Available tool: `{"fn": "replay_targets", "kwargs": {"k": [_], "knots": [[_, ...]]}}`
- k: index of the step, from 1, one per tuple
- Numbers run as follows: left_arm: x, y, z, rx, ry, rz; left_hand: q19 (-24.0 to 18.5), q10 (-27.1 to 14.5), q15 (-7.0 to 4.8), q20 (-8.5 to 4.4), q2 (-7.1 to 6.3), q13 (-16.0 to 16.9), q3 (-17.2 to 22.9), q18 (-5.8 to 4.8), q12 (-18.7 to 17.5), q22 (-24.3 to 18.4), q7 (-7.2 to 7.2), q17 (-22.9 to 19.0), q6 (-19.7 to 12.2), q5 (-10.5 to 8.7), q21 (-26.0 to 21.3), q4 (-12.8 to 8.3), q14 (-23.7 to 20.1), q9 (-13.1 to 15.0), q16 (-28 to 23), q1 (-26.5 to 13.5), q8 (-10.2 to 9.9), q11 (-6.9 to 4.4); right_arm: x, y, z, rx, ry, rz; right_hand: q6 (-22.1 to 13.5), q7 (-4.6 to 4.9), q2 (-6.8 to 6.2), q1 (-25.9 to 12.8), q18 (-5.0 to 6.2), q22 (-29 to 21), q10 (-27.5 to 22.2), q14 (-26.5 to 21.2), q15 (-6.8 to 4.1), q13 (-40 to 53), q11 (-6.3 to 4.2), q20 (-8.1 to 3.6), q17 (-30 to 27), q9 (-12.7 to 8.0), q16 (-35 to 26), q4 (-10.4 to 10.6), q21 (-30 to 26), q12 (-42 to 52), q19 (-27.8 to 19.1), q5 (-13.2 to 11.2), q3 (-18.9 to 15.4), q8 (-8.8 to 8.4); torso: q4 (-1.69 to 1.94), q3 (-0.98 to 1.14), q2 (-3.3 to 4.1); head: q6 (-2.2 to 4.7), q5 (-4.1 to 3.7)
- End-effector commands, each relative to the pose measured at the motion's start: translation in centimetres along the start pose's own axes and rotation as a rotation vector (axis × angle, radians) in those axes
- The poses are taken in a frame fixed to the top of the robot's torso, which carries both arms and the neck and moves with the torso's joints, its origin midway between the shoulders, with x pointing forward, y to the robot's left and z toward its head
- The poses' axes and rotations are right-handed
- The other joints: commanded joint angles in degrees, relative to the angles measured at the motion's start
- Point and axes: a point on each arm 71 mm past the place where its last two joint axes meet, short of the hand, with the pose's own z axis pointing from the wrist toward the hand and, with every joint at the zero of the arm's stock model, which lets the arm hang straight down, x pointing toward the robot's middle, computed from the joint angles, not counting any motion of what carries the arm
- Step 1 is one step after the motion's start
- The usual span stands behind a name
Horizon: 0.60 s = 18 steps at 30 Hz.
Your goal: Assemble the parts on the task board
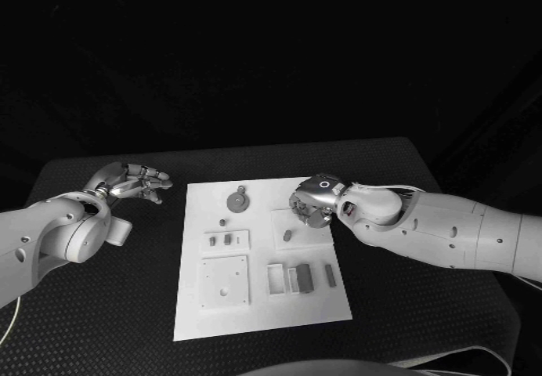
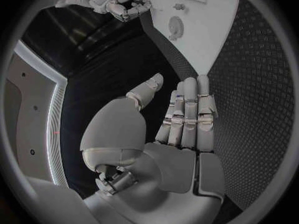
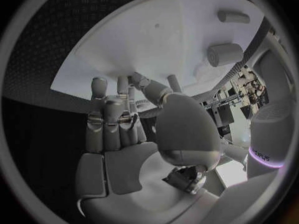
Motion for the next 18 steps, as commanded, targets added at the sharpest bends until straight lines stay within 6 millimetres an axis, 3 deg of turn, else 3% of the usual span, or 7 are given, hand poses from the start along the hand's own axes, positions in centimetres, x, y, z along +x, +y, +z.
{"fn": "replay_targets", "kwargs": {"k": [1,18], "knots": [[0.15,-0.18,0.06,0.012,0.008,0.001,0.41,-0.40,-0.12,-0.11,0.14,0.09,-0.24,1.11,-0.23,-0.08,0.13,0.08,-0.47,-0.28,0.24,-0.16,0.42,-0.02,-0.15,-0.04,0.24,-0.03,0.25,0.14,-0.20,0.000,0.001,-0.016,0.42,0.03,0.74,0.02,1.15,1.39,0.21,-0.17,-0.71,0.14,-0.05,-0.12,0.05,0.04,0.38,-0.20,0.29,0.19,0.18,0.17,0.11,0.21,-0.02,0.00,-0.01,0.03,0.00],[0.07,-0.14,0.10,0.012,0.005,0.002,0.44,-0.42,-0.12,-0.10,0.17,0.14,-0.27,1.11,-0.21,-0.14,0.14,0.10,-0.51,-0.28,0.25,-0.13,0.45,-0.02,-0.15,-0.06,0.27,-0.03,-0.63,0.13,-0.27,-0.002,-0.037,-0.004,0.43,-0.01,0.70,-0.06,1.15,1.39,0.26,-0.21,-0.78,0.51,-0.12,-0.18,0.07,0.40,0.54,-0.17,0.45,0.27,0.22,0.17,0.18,0.29,0.00,0.01,0.02,0.23,0.04]]}}
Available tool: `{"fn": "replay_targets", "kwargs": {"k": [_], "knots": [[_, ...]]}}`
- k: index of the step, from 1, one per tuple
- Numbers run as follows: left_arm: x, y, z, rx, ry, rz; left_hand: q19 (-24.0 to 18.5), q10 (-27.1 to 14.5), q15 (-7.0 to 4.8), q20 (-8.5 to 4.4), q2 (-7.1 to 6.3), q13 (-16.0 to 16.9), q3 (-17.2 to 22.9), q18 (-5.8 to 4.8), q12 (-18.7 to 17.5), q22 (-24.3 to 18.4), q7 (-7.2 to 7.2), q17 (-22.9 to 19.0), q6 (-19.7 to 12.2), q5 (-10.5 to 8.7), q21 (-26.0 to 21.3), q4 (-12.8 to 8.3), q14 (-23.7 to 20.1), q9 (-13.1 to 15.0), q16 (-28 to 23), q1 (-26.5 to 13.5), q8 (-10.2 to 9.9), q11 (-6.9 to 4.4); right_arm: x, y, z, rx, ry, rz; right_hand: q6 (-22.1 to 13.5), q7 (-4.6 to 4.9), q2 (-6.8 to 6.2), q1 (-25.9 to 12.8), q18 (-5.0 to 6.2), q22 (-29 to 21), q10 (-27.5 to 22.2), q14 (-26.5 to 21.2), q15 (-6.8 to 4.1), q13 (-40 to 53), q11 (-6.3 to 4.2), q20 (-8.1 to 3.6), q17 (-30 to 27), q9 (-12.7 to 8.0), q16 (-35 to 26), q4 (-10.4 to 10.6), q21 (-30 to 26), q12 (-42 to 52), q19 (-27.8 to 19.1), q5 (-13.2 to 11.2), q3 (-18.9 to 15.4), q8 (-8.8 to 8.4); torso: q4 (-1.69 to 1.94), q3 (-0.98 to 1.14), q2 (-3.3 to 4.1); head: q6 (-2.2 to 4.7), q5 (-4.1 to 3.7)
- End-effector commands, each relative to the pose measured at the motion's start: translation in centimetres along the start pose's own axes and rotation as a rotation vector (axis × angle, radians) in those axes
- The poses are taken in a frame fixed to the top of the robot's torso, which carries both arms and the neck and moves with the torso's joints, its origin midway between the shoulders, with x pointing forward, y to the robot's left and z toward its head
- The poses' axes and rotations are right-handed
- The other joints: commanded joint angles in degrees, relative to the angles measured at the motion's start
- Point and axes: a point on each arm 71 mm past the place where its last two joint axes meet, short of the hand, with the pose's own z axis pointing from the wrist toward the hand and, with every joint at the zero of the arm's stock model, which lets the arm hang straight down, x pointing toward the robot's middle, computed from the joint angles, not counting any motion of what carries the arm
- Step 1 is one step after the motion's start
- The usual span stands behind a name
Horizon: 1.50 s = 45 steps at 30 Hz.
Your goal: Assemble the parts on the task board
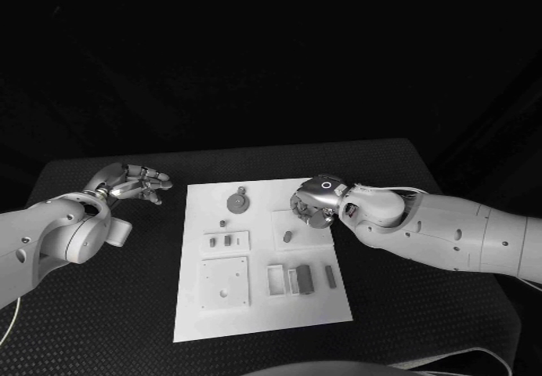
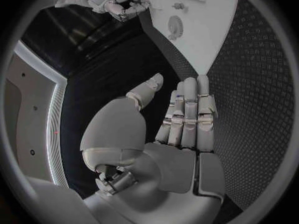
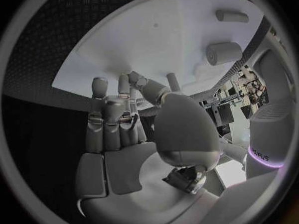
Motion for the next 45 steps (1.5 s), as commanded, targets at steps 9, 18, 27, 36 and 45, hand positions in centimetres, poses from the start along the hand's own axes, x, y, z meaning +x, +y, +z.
{"fn": "replay_targets", "kwargs": {"k": [9,18,27,36,45], "knots": [[0.1,-0.2,0.1,0.012,0.008,0.000,0.45,-0.45,-0.12,-0.10,0.17,0.12,-0.29,1.11,-0.21,-0.13,-0.05,0.06,-0.33,-0.28,0.25,-0.12,0.45,-0.02,-0.16,-0.09,0.27,-0.01,-0.2,0.0,0.2,0.002,-0.006,0.015,0.37,-0.04,-0.05,-0.84,0.95,1.35,-0.16,-0.16,-0.71,0.12,0.07,-0.19,0.07,0.43,0.37,-0.05,0.25,-0.15,0.19,0.35,0.30,0.32,0.05,-0.04,0.01,-0.01,0.01],[0.1,-0.2,0.0,0.012,0.009,0.000,0.46,-0.46,-0.12,-0.10,0.17,0.14,-0.30,1.12,-0.21,-0.16,-0.04,0.07,-0.37,-0.28,0.25,-0.12,0.46,-0.02,-0.16,-0.09,0.28,-0.01,0.1,-0.3,0.1,0.013,0.025,0.029,0.15,0.03,-0.12,-1.04,0.95,1.32,-0.40,-0.32,-0.63,0.36,0.14,-0.13,-0.03,0.67,0.30,0.06,0.24,-0.26,-0.03,0.35,0.40,0.22,-0.01,-0.05,0.02,-0.02,0.00],[0.1,-0.1,0.0,0.010,0.008,0.000,0.46,-0.48,-0.12,-0.09,0.14,0.16,-0.32,1.12,-0.21,-0.19,-0.04,0.08,-0.40,-0.28,0.25,-0.12,0.46,-0.02,-0.17,-0.11,0.28,-0.01,0.2,-0.8,0.2,0.027,0.035,0.070,-6.45,2.85,-3.98,-2.36,0.95,1.25,-6.24,-0.78,1.71,-0.62,2.56,0.34,-0.77,-0.77,-0.28,2.42,0.01,-3.80,-0.93,0.36,0.62,-4.02,0.03,-0.04,0.00,-0.01,0.00],[0.1,-0.1,0.0,0.011,0.007,0.000,0.46,-0.49,-0.11,-0.09,0.13,0.17,-0.33,1.12,-0.21,-0.21,-0.03,0.08,-0.42,-0.28,0.25,-0.12,0.46,-0.03,-0.17,-0.10,0.29,-0.01,0.3,-0.9,0.3,0.027,0.058,0.073,-9.44,3.11,-7.35,-2.72,0.95,1.27,-12.85,-1.87,3.90,-3.43,4.85,0.66,-0.91,-2.69,0.04,5.19,-0.12,-4.53,-1.85,0.32,0.07,-6.06,-0.03,-0.01,0.01,-0.02,-0.02],[0.0,-0.1,-0.1,0.011,0.005,0.001,0.47,-0.49,-0.12,-0.10,0.15,0.19,-0.33,1.13,-0.20,-0.23,-0.03,0.09,-0.43,-0.28,0.25,-0.13,0.47,-0.02,-0.17,-0.08,0.30,-0.01,0.3,-0.5,0.3,0.008,0.064,0.064,-6.17,3.05,-7.05,-1.96,0.95,1.33,-10.46,-1.74,3.26,-3.49,4.14,0.56,-1.02,-2.51,0.68,5.85,0.28,-3.08,-1.73,0.30,-0.45,-4.25,0.04,-0.05,0.00,-0.09,-0.13]]}}
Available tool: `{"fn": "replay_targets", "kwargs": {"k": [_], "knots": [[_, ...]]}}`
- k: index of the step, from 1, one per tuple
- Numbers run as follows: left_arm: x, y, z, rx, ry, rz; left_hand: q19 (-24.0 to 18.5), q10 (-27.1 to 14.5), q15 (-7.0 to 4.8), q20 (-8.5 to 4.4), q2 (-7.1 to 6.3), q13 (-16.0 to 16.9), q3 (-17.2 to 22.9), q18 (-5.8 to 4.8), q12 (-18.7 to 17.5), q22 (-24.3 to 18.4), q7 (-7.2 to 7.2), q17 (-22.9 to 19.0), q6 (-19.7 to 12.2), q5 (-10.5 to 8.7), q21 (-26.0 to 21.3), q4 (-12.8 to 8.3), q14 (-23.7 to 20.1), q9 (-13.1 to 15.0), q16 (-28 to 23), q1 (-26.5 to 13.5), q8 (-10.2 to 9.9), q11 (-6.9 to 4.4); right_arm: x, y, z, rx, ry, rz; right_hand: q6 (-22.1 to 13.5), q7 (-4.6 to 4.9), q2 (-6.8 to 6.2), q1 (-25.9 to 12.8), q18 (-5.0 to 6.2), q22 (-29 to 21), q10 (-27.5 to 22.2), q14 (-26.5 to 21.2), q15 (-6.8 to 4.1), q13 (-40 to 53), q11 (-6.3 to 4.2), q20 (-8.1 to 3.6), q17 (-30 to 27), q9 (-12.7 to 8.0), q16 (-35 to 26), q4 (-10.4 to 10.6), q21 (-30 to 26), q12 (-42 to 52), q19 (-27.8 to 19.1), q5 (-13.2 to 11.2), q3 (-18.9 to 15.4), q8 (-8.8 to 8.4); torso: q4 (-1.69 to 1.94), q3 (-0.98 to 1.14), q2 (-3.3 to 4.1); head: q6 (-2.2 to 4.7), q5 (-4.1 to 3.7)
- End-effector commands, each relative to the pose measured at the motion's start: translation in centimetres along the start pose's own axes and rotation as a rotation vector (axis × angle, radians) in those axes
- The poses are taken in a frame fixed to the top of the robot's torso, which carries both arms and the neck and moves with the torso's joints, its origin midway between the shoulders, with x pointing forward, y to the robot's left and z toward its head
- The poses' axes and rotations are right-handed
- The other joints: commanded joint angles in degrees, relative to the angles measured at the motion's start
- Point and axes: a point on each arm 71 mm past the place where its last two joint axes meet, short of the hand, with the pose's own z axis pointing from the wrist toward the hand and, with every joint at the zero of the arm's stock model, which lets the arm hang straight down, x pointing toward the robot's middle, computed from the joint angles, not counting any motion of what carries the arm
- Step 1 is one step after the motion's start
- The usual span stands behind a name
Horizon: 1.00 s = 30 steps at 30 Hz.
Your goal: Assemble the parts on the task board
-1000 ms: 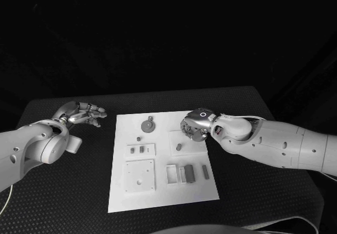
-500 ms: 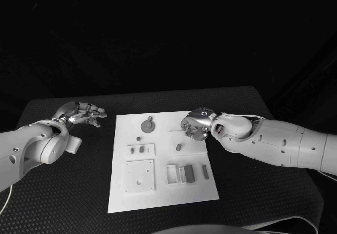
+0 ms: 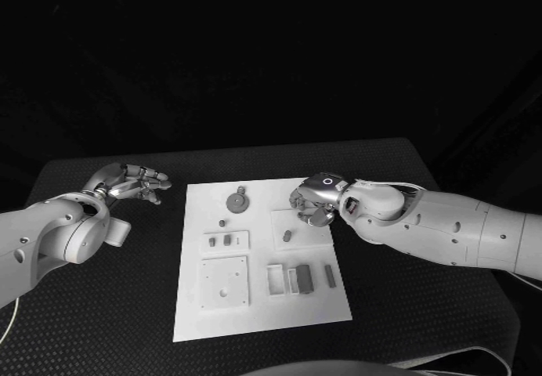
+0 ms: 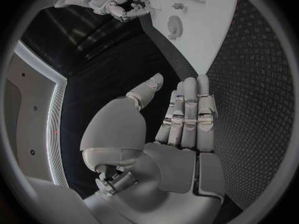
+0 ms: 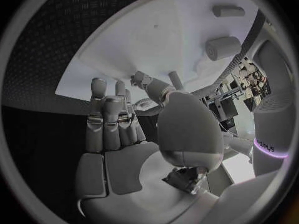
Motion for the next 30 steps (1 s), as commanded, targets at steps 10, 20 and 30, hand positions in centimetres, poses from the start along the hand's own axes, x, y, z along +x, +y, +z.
{"fn": "replay_targets", "kwargs": {"k": [10,20,30], "knots": [[0.1,-0.2,0.0,0.012,0.006,0.000,0.49,-0.51,-0.12,-0.11,0.17,0.13,-0.31,1.14,-0.19,-0.10,-0.02,0.07,-0.43,-0.28,0.26,-0.14,0.48,-0.02,-0.17,-0.04,0.32,0.01,0.0,1.2,0.0,-0.054,0.008,-0.052,4.31,-1.18,0.73,1.03,1.18,1.30,4.83,0.68,-1.80,1.83,-2.01,-0.22,-0.53,1.16,0.51,0.59,0.74,2.17,0.16,-0.38,-0.74,2.21,0.01,-0.04,-0.01,-0.05,-0.04],[0.1,-0.2,0.0,0.012,0.006,0.000,0.50,-0.50,-0.13,-0.11,0.19,0.15,-0.30,1.15,-0.18,-0.11,-0.03,0.07,-0.43,-0.28,0.26,-0.16,0.49,-0.01,-0.17,0.00,0.34,0.00,0.2,1.4,0.3,-0.055,0.009,-0.101,5.27,-1.64,2.25,1.74,1.18,1.27,4.83,0.81,-1.96,2.32,-2.16,-0.36,-0.82,1.44,0.45,-0.18,0.87,1.93,0.15,-0.36,-0.58,2.55,0.06,-0.03,-0.03,0.03,-0.03],[0.0,-0.2,0.0,0.013,0.004,0.001,0.51,-0.50,-0.13,-0.11,0.20,0.17,-0.30,1.15,-0.18,-0.13,-0.03,0.08,-0.44,-0.28,0.27,-0.17,0.50,-0.01,-0.17,0.02,0.35,0.00,0.7,1.6,0.2,-0.058,0.038,-0.091,3.67,-0.76,2.19,1.20,1.18,1.12,0.67,-0.08,-0.34,0.32,-0.45,0.03,-1.32,0.00,-0.18,-0.48,0.40,-1.06,-0.58,-0.34,-0.13,0.84,0.01,0.03,-0.01,0.08,-0.03]]}}
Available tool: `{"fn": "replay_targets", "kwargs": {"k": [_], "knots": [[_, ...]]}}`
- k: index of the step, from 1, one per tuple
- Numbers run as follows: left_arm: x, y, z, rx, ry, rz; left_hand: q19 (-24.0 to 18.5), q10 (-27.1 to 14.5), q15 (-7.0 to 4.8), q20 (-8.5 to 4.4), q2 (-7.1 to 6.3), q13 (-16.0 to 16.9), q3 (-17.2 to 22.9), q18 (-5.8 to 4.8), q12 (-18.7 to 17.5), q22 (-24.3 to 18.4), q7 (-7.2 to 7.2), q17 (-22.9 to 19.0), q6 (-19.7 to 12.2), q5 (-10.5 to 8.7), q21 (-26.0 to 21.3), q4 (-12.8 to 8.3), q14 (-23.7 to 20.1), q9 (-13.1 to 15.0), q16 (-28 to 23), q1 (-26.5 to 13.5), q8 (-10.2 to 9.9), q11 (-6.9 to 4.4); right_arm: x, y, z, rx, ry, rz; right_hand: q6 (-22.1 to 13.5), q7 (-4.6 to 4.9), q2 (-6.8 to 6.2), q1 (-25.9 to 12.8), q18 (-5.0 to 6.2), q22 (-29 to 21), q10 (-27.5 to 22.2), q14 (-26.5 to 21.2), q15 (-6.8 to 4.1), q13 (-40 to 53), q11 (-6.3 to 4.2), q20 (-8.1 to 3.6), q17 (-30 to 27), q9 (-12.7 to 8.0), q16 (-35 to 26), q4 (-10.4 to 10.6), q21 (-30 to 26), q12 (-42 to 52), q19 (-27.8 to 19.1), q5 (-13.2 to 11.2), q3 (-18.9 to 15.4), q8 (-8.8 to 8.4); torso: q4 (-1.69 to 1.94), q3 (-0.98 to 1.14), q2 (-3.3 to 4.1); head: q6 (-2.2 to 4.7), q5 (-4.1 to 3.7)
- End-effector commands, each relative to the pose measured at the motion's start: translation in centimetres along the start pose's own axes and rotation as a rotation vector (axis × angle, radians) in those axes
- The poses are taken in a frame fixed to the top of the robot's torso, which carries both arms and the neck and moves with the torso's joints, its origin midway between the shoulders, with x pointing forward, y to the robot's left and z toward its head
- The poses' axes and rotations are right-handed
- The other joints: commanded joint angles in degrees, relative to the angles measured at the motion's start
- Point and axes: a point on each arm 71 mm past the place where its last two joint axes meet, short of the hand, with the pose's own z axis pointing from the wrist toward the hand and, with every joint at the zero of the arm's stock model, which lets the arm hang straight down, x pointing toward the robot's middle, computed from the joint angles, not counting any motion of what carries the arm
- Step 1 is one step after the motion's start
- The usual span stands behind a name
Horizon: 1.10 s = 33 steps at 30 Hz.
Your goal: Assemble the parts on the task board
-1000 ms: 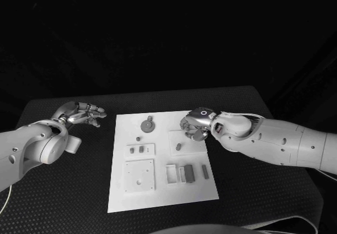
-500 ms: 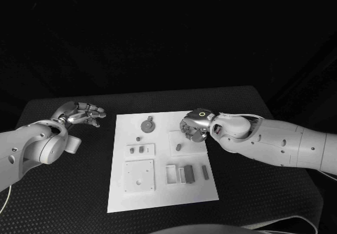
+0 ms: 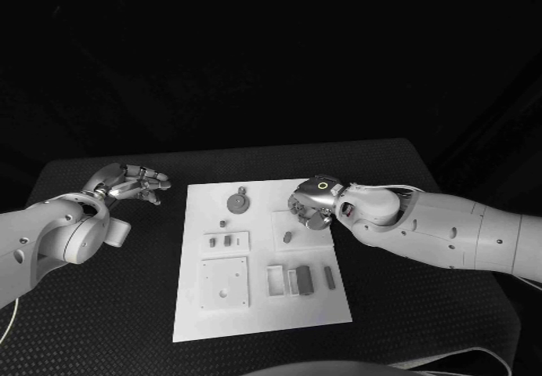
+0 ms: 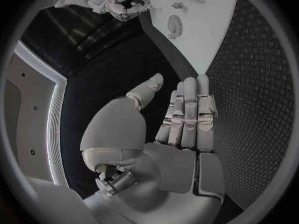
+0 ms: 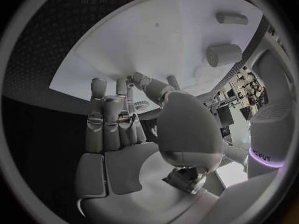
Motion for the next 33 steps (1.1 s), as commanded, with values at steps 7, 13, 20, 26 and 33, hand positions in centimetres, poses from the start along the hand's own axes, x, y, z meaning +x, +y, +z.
{"fn": "replay_targets", "kwargs": {"k": [7,13,20,26,33], "knots": [[0.1,-0.2,0.0,0.013,0.004,0.001,0.30,-0.38,0.01,0.10,0.21,0.08,-0.30,1.15,-0.18,-0.11,-0.02,0.11,-0.43,-0.28,0.27,-0.17,0.36,-0.01,-0.17,0.03,0.36,-0.12,0.5,0.5,-0.3,-0.026,0.016,0.009,-2.80,1.40,1.81,0.55,1.17,1.01,-3.99,0.31,1.62,-3.26,2.20,0.06,-0.91,-1.96,-1.29,-0.45,-0.69,-0.25,-0.59,-0.36,1.05,-2.07,-0.05,0.06,0.01,-0.02,-0.08],[0.1,-0.2,0.0,0.013,0.002,0.001,0.31,-0.38,0.00,0.11,0.22,0.09,-0.30,1.15,-0.17,-0.12,-0.02,0.11,-0.44,-0.28,0.28,-0.17,0.37,-0.01,-0.17,0.03,0.37,-0.12,0.5,0.4,-0.6,-0.026,0.005,-0.011,0.09,0.28,4.66,1.42,1.17,1.26,-0.43,1.02,0.61,-4.21,1.15,-0.17,-0.71,-2.18,-0.62,-2.44,-0.37,0.79,0.08,-0.37,0.89,-0.67,-0.04,0.06,0.02,-0.01,-0.12],[0.0,-0.2,0.0,0.012,0.001,0.001,0.33,-0.38,0.00,0.10,0.22,0.11,-0.31,1.15,-0.17,-0.13,-0.01,0.12,-0.46,-0.28,0.28,-0.17,0.39,-0.01,-0.16,0.03,0.37,-0.12,0.8,0.0,-0.9,-0.012,0.024,-0.032,2.92,-0.79,5.39,1.04,1.17,1.32,3.28,1.34,-0.57,-5.23,-0.07,-0.59,-0.04,-2.73,0.76,-4.25,0.45,1.41,0.92,-0.33,0.73,0.46,0.01,0.03,0.02,-0.07,-0.26],[0.1,-0.2,0.0,0.012,0.002,0.001,0.34,-0.38,0.00,0.10,0.22,0.12,-0.32,1.15,-0.17,-0.15,-0.01,0.13,-0.47,-0.28,0.28,-0.17,0.40,-0.02,-0.16,0.02,0.38,-0.13,1.0,-0.3,-1.0,-0.008,0.027,-0.035,3.15,-0.87,4.75,0.74,1.17,1.28,3.78,1.19,-0.70,-5.60,-0.21,-0.55,-0.04,-3.01,0.81,-4.47,0.44,1.28,0.78,-0.34,0.72,0.47,-0.09,0.01,0.03,-0.07,-0.26],[0.0,-0.1,0.0,0.011,0.001,0.001,0.35,-0.38,0.00,0.10,0.22,0.14,-0.32,1.15,-0.17,-0.16,0.00,0.13,-0.49,-0.28,0.28,-0.17,0.41,-0.02,-0.16,0.02,0.38,-0.13,1.0,-0.5,-1.0,-0.003,0.003,-0.029,1.05,0.03,1.32,-0.28,1.17,1.15,2.00,0.96,0.09,-6.94,0.63,-0.34,-0.33,-4.07,0.50,-3.56,0.19,-0.29,0.54,-0.32,0.80,-0.82,-0.03,0.04,0.01,-0.06,-0.37]]}}
